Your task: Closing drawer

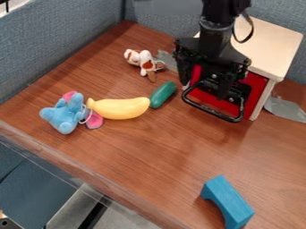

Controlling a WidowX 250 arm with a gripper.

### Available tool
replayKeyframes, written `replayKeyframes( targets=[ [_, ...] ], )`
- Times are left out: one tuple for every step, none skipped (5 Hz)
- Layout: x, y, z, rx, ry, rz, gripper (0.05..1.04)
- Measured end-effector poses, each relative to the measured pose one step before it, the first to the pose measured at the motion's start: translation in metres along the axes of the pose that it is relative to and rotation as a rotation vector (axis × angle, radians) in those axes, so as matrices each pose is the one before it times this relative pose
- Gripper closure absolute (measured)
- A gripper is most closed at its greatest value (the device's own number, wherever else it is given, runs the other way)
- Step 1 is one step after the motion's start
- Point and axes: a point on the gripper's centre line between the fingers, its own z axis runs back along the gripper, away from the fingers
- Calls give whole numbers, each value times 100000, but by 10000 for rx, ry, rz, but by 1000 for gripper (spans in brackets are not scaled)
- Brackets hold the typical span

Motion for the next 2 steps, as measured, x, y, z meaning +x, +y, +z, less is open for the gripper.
replayKeyframes(
  targets=[
    [-1311, 336, 1744, -260, 755, 501, 85],
    [-1270, 526, 337, 577, 685, 326, 85]
  ],
)
